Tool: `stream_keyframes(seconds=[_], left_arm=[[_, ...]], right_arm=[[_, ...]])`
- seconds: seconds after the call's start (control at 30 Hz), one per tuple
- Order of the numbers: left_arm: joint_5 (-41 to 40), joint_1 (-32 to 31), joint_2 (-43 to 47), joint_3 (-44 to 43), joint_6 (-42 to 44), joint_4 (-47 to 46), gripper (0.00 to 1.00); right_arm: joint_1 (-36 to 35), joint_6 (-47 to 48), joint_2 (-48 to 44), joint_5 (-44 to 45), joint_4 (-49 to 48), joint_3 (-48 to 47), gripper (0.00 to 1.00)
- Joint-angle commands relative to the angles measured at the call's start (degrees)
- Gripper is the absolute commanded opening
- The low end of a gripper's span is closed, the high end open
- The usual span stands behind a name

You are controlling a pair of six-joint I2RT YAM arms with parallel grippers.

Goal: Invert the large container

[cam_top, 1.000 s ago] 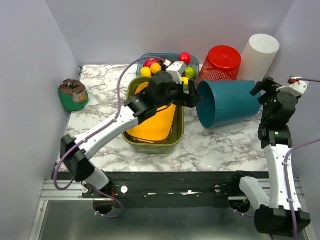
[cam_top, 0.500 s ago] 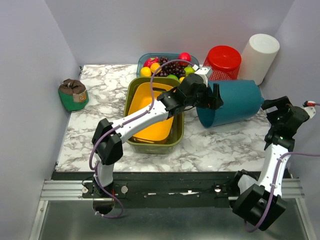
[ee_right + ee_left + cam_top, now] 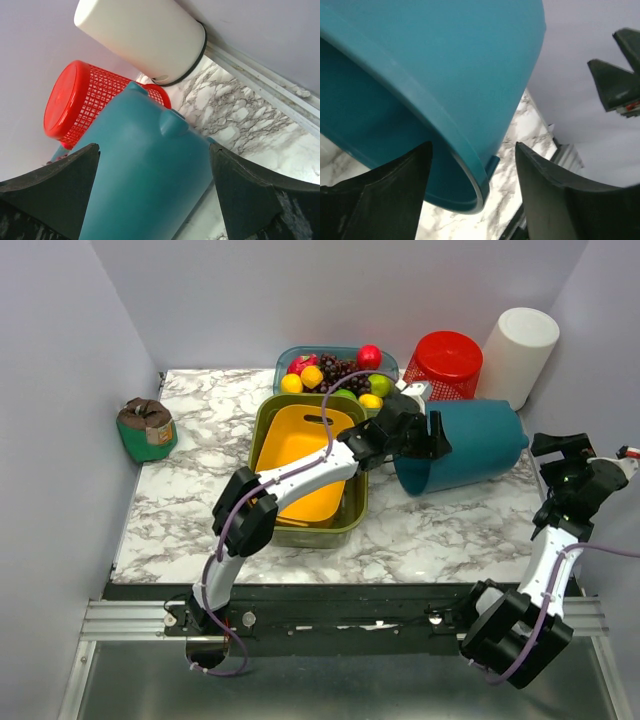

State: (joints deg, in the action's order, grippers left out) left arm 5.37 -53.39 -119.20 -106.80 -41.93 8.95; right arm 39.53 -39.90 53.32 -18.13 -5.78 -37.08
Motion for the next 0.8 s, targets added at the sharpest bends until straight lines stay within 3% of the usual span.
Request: stream_keyframes(seconds=[0.0,0.03,0.13,0.23,0.37,0.57,0.77], left_arm=[[5.0,1.0,-2.0,-1.2,-2.8,-5.4,0.6],[5.8,1.1,-1.9,-0.7,-3.5,-6.0,0.48],[6.3,2.1,0.2,4.2,-5.1,-8.7,0.31],[6.6,3.1,3.5,10.4,-5.3,-11.1,0.19],[6.1,4.0,7.7,17.7,-4.1,-11.7,0.18],[8.8,4.4,10.6,21.9,-3.7,-12.8,0.18],[14.5,4.5,12.9,25.6,-2.8,-13.2,0.14]], right_arm=[[1.2,-2.4,1.6,-4.2,-4.1,1.4,0.97],[1.6,-2.8,2.4,-5.2,-4.7,1.5,0.97],[3.3,-5.4,4.5,-8.7,-7.7,2.2,0.95],[4.4,-8.3,5.2,-11.6,-11.1,4.1,0.93],[4.4,-8.8,2.8,-10.0,-11.4,5.9,0.92],[4.5,-9.6,-0.4,-7.2,-12.8,8.6,0.91],[4.5,-14.9,4.5,-13.2,-21.5,9.6,0.9]])
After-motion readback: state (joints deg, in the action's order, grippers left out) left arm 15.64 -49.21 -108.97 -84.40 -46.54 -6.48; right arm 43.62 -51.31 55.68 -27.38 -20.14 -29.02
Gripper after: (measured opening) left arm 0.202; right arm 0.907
